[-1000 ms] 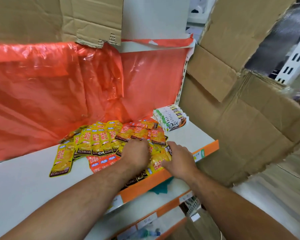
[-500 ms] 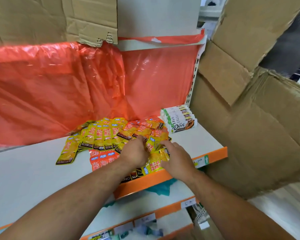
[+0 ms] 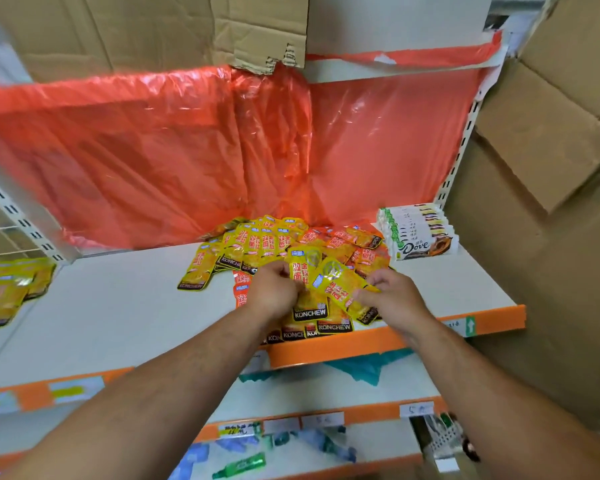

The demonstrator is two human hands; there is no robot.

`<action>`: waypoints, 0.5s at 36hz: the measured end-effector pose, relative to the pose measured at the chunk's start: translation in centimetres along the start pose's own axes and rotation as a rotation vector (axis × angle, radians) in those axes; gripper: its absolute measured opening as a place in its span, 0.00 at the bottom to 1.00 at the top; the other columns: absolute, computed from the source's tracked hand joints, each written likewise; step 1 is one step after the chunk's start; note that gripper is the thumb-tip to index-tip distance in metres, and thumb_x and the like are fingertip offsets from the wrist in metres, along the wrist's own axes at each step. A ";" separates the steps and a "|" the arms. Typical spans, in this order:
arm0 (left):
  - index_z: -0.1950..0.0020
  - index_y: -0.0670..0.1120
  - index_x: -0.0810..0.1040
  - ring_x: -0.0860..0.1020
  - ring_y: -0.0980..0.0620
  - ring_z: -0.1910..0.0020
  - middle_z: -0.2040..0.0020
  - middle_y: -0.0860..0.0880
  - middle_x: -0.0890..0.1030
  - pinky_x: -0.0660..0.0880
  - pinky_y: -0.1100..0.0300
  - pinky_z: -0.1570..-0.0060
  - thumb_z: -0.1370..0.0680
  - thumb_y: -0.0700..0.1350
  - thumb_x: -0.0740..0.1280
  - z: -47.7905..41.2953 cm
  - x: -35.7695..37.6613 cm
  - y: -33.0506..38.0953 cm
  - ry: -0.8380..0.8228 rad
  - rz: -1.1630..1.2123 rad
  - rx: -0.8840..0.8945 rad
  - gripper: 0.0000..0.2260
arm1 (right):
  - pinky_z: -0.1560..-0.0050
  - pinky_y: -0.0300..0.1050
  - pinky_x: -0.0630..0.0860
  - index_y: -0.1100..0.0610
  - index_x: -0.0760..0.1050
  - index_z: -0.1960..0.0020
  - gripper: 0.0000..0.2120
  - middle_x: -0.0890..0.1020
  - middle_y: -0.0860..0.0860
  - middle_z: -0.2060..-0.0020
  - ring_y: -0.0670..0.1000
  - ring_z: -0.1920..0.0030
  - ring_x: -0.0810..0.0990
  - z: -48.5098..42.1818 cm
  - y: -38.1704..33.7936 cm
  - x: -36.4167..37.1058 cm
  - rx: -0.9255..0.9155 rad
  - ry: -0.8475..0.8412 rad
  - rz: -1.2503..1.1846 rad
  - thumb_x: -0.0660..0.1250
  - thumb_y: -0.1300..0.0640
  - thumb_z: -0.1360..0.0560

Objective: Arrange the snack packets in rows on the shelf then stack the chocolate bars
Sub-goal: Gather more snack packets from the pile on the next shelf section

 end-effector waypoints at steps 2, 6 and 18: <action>0.68 0.48 0.66 0.67 0.49 0.73 0.74 0.51 0.68 0.63 0.61 0.71 0.28 0.36 0.73 0.4 -0.8 -0.6 0.019 0.041 -0.028 0.18 | 0.46 0.47 0.69 0.53 0.74 0.52 0.12 0.77 0.54 0.45 0.51 0.45 0.76 -0.1 -0.4 0.7 0.017 0.007 -0.079 0.77 0.58 0.28; 0.67 0.49 0.65 0.69 0.48 0.72 0.72 0.46 0.69 0.68 0.53 0.70 0.29 0.34 0.73 1.0 -2.1 -1.4 0.003 0.116 -0.052 0.18 | 0.50 0.46 0.70 0.57 0.75 0.48 0.13 0.77 0.54 0.46 0.47 0.51 0.76 0.3 -1.6 3.2 0.025 -0.027 -0.123 0.76 0.59 0.28; 0.69 0.48 0.64 0.72 0.48 0.68 0.73 0.48 0.69 0.67 0.60 0.71 0.27 0.31 0.71 2.4 -9.1 -3.7 0.028 0.267 -0.022 0.20 | 0.57 0.44 0.72 0.55 0.77 0.57 0.09 0.82 0.55 0.49 0.56 0.51 0.80 3.2 -6.0 10.2 -0.074 -0.050 0.030 0.77 0.55 0.28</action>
Point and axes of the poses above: each hand's wrist, its own z-axis away from the middle knuckle, its own x-axis out of the palm, y = z × x, the point moved 2 cm from there along -z, towards the middle knuckle
